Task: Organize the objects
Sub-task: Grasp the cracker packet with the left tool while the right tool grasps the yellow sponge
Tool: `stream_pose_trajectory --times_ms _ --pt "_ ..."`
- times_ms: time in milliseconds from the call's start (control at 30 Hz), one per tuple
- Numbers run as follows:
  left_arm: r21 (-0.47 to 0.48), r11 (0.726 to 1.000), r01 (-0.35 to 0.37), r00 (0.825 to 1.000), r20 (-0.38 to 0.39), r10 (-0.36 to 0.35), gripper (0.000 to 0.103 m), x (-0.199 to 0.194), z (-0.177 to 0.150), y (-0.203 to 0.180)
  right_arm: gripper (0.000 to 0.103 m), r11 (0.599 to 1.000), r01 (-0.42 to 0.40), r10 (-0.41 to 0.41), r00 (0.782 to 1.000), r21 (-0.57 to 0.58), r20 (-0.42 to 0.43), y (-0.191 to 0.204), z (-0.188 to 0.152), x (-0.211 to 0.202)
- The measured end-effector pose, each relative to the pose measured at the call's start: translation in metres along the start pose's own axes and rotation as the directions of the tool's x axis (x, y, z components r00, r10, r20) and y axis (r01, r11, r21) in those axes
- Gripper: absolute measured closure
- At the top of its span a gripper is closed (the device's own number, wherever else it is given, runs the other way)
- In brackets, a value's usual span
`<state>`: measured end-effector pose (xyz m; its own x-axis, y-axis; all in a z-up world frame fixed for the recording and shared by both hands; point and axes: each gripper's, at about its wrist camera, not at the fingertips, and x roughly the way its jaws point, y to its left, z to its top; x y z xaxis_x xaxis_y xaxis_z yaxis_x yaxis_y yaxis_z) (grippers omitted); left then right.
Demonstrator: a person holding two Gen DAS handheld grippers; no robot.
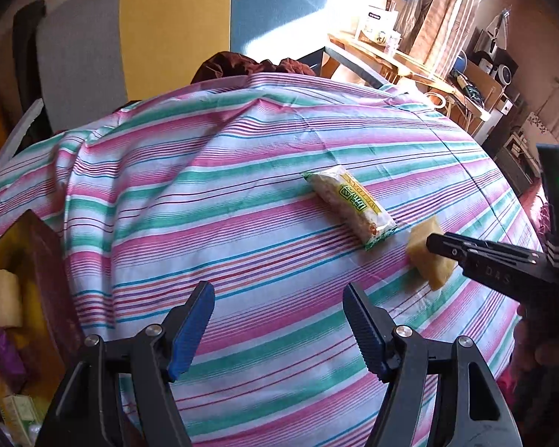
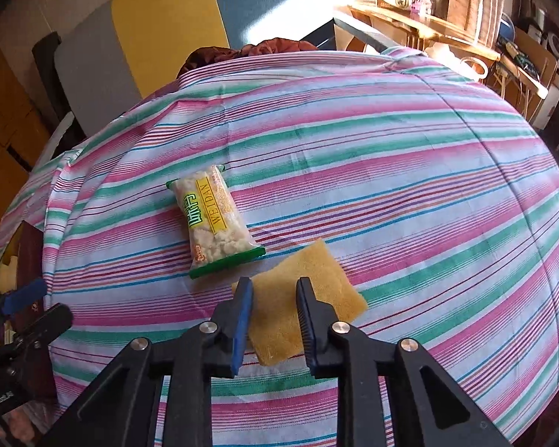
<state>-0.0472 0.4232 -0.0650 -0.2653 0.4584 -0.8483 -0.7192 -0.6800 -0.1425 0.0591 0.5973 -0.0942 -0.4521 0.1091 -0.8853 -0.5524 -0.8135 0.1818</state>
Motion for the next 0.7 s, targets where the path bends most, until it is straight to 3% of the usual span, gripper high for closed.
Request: stream_pose_trajectory --times_ms 67,200,367,500,700 --pt "-0.022 1.0 0.022 1.0 -0.018 -0.022 0.032 0.014 0.011 -0.005 0.071 0.999 -0.014 0.014 1.0 0.037 0.001 -0.005 0.001 -0.001" --pt "-0.061 0.997 0.051 0.997 -0.052 -0.055 0.033 0.04 0.031 -0.018 0.069 0.988 -0.06 0.053 0.997 0.141 0.055 -0.023 0.004 -0.015" --pt "-0.112 0.992 0.057 0.993 -0.098 -0.068 0.033 0.072 0.055 -0.033 0.066 0.96 -0.061 0.032 0.994 0.274 0.109 -0.048 0.005 -0.03" --pt "-0.138 0.989 0.044 0.99 -0.125 -0.062 0.031 0.095 0.075 -0.047 0.066 0.941 -0.091 0.055 0.991 0.327 0.119 -0.058 0.006 -0.032" --pt "-0.12 0.992 -0.028 0.988 -0.154 0.01 0.028 0.126 0.088 -0.058 0.062 0.933 -0.107 0.066 0.99 0.344 0.127 -0.062 0.008 -0.032"
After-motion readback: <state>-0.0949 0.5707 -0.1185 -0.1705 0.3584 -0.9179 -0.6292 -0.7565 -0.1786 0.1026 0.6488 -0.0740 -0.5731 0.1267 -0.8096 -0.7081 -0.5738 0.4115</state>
